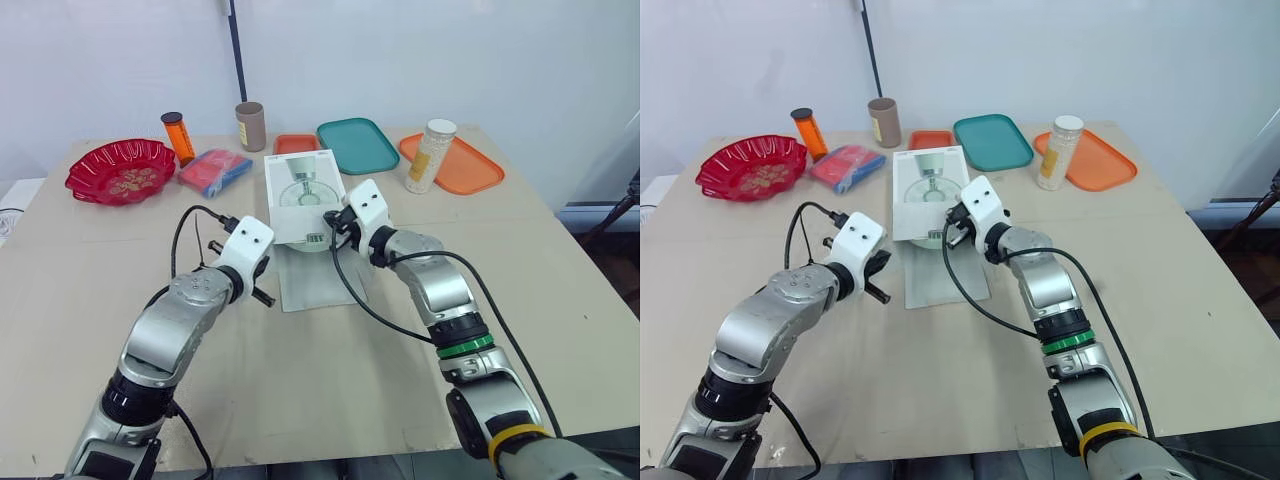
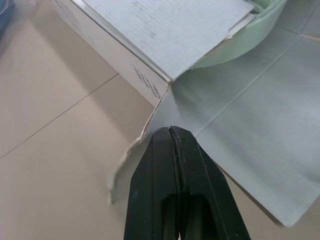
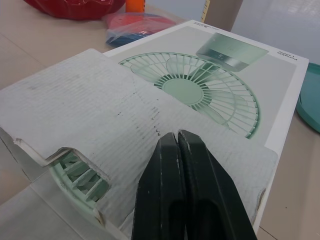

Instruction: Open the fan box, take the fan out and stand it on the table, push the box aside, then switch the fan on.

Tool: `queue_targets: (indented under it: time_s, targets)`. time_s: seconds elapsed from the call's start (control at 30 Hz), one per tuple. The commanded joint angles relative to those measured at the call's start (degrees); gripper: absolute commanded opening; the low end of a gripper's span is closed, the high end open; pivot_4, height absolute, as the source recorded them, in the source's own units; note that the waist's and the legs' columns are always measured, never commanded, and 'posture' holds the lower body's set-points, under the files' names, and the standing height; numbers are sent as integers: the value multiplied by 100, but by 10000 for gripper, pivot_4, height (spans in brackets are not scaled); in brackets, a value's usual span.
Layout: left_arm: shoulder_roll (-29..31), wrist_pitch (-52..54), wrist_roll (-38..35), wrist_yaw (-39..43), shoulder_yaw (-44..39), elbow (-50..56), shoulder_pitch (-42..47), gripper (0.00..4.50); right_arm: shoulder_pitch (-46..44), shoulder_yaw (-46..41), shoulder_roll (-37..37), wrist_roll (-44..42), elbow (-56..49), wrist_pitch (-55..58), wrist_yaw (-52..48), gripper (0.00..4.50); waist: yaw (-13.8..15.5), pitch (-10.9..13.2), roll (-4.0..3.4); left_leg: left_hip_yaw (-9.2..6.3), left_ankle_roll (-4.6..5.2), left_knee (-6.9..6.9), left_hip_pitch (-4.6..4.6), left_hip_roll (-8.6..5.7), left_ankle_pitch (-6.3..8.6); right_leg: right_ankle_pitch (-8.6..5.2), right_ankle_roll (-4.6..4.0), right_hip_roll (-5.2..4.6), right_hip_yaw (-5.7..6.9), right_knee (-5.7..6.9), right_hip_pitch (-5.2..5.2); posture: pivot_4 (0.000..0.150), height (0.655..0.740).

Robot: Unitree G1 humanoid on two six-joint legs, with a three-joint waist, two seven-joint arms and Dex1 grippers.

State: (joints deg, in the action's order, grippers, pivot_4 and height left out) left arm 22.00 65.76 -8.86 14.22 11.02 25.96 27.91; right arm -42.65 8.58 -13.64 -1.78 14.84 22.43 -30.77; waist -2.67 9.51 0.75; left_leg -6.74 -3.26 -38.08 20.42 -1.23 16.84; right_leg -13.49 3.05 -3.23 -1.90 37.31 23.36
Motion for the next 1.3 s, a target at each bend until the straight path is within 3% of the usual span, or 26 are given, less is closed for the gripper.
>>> queue_targets:
  time_s: [0.03, 0.5, 0.9, 1.07, 1.3]
  targets:
    - [50, -302, 132, -10, -45, -114, 48, 0, 167, 81, -15, 61, 110, 117, -13, 520, 0, 0, 0, 0, 0, 0, 0, 0, 0, 0, 0, 0, 0, 0, 0, 1500, 7400]
    - [-107, -1606, 418, 126, -24, -1590, 657, 0, 243, 167, 15, 148, -2, 89, 20, 520, 2, -1, 1, -1, 0, 2, 0, -1, 0, 0, 0, -1, 1, -1, 0, 1500, 7400]
    - [-476, -2319, 323, 508, -83, -2073, 843, 0, 320, 177, 68, 185, -153, 175, 89, 520, 8, -2, 3, -2, 0, 2, 1, -3, 0, 0, 0, -4, 3, -2, 0, 1500, 7400]
    - [-434, -1947, 257, 473, -303, -1791, 694, 0, 349, 180, 88, 199, -192, 215, 90, 520, 9, -2, 3, -3, 0, 2, 1, -3, 0, 0, 0, -4, 3, -2, 0, 1500, 7400]
    - [-178, -480, -279, 494, -1081, -316, 143, 0, 401, 194, 171, 234, -198, 274, 136, 520, -1, -2, 4, -2, 0, 9, 1, -1, 0, 0, 0, -3, 3, -2, 3, 1500, 7400]
